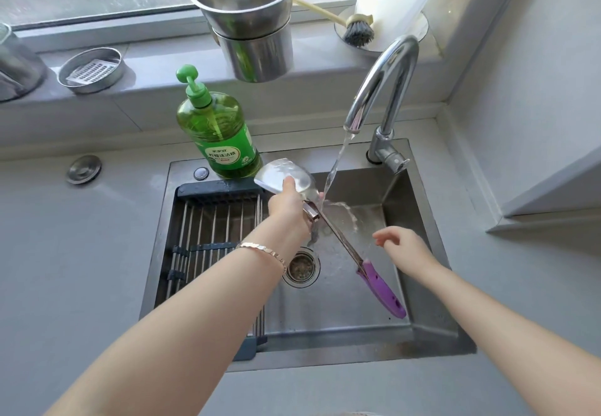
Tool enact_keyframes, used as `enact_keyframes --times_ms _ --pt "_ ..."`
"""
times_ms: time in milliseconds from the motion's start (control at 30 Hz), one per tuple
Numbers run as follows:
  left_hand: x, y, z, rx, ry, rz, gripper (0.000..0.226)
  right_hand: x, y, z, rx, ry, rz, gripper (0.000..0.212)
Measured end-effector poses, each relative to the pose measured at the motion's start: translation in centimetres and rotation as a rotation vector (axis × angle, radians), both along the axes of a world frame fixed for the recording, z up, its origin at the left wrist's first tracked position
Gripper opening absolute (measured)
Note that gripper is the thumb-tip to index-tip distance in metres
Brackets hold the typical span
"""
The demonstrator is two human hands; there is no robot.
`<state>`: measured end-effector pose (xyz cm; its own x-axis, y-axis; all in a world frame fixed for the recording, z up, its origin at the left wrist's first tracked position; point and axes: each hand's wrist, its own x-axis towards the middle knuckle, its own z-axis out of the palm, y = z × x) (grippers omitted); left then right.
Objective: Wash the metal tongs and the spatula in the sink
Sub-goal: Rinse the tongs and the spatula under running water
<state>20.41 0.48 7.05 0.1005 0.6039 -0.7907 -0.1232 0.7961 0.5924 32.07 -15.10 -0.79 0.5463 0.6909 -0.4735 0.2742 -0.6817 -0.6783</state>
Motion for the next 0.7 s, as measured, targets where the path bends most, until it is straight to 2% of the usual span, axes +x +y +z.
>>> enact_keyframes --times_ms 167,333,500,700 --pt "1.8 -2.3 0.0 0.09 0.155 -0.307 0.05 1.0 1.3 0.6 0.01 -0.034 -0.049 0.036" --pt "3.7 -3.1 1.0 0.185 0.247 -0.497 0.046 3.3 5.4 2.9 0.096 0.035 -0.252 0.057" --pt "2.8 -1.2 1.3 0.172 0.266 -0.453 0.047 4.3 8.9 4.3 0.088 0.02 -0.418 0.048" --pt "0.3 1.2 0.1 0.138 0.224 -0.266 0.047 3.9 10.9 5.8 0.033 0.107 -0.441 0.059"
